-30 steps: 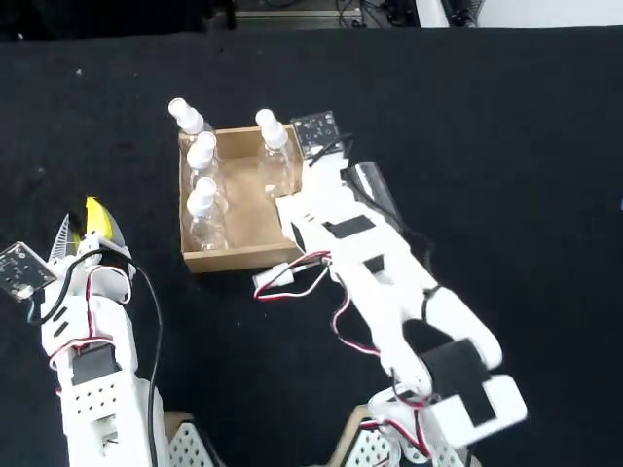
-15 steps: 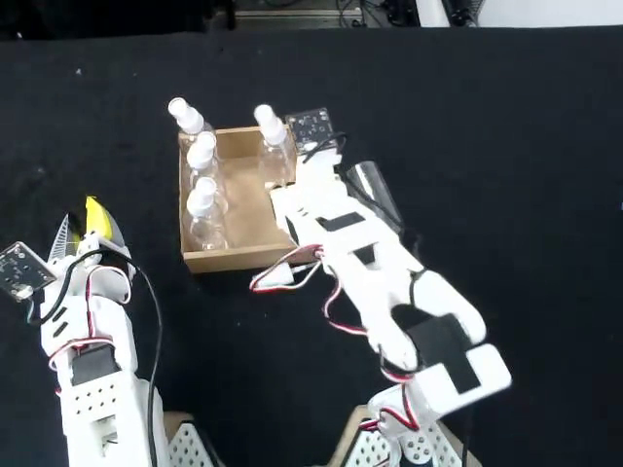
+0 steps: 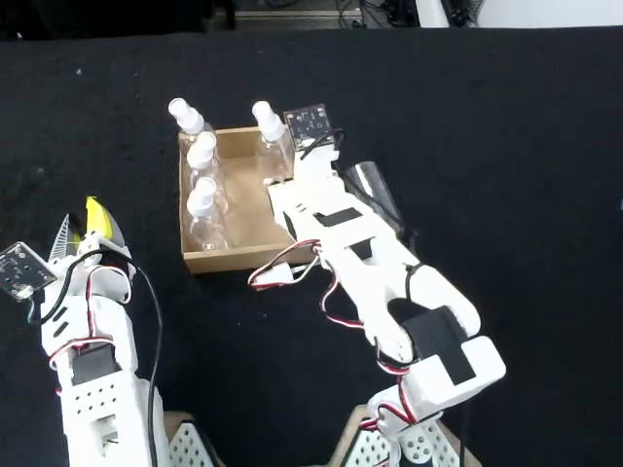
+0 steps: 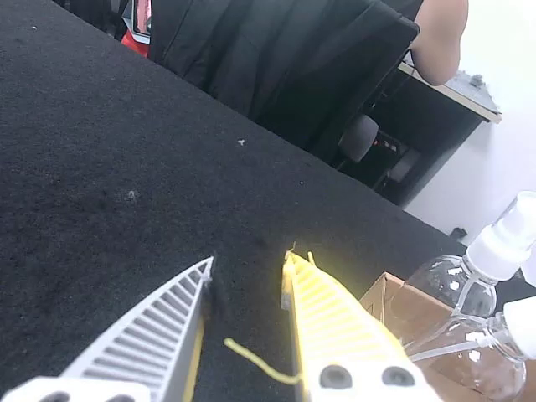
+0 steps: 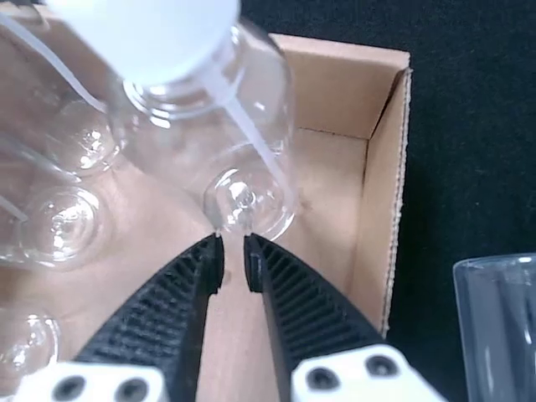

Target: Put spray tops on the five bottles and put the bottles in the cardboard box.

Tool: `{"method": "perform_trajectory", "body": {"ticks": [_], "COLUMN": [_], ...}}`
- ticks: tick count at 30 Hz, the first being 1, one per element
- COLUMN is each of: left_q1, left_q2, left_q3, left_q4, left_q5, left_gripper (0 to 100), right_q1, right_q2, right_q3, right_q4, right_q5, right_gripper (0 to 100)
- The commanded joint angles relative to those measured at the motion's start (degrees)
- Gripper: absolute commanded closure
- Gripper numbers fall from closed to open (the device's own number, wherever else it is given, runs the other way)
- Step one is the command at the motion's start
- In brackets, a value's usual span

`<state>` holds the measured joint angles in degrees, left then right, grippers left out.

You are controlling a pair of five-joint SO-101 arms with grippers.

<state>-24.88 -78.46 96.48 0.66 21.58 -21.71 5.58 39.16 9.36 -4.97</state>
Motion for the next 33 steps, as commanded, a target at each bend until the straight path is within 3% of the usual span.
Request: {"method": "perform_trajectory", "body": {"ticks": [1, 15, 25, 33], "left_q1": [0.4, 0.4, 0.4, 0.4], "left_q2": [-0.9, -0.9, -0.9, -0.9], "left_q3": [1.5, 1.5, 1.5, 1.5], "left_q4": [-0.2, -0.2, -0.2, -0.2], "left_q5": [0.3, 0.3, 0.3, 0.3], "left_gripper": [89, 89, 89, 89], "right_q1": [-1.0, -0.5, 2.1, 11.3], "right_q2": [-0.6, -1.5, -24.0, -35.7], "right_q3": [-3.8, -3.2, -3.5, -8.8], "right_q4": [-1.6, -3.1, 22.8, 47.7], "right_q5": [-0.4, -0.4, -0.4, 11.1], "right_gripper": [98.8, 98.8, 98.3, 75.8]}}
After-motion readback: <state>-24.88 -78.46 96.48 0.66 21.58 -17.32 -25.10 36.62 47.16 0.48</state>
